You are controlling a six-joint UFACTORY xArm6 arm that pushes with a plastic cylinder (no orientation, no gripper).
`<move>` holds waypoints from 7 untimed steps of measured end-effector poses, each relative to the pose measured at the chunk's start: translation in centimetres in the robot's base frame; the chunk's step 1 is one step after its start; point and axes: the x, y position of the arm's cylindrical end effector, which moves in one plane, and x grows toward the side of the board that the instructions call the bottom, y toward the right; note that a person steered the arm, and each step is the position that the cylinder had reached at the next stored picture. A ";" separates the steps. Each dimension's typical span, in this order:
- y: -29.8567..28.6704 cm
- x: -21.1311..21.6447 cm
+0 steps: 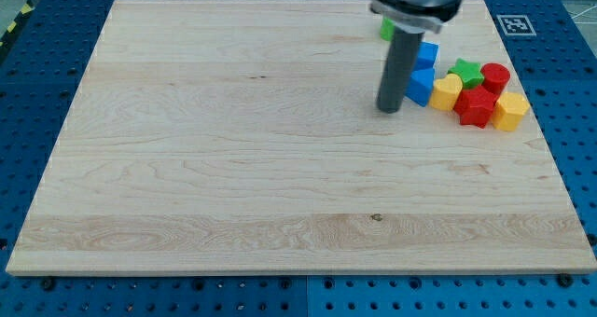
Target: Slide the blue cube closer to the green star
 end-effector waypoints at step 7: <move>3.1 -6.5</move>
